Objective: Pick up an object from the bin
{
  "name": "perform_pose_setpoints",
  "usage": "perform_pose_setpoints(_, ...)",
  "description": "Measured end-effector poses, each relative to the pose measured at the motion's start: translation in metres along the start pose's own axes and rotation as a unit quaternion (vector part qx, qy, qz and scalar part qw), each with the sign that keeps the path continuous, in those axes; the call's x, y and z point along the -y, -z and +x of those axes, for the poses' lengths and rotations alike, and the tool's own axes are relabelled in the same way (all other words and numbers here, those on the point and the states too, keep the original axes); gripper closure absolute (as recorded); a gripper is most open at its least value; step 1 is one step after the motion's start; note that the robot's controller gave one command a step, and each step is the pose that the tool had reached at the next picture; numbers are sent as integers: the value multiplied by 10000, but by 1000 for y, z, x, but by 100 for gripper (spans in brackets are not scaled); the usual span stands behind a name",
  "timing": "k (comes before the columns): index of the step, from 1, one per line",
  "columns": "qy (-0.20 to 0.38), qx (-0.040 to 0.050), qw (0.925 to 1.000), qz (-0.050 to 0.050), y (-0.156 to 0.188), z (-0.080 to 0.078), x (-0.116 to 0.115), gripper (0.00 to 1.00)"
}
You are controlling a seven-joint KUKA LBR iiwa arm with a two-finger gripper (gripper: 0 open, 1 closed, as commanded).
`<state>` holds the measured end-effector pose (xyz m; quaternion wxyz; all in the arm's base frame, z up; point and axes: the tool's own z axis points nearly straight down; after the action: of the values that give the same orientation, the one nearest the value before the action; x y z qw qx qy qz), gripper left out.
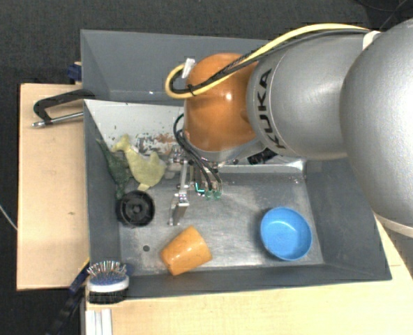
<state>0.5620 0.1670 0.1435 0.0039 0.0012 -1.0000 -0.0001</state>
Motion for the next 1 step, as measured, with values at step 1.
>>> perform_pose_setpoints(1, 1789, 27, 9839, 0, -13, 56, -35, 0)
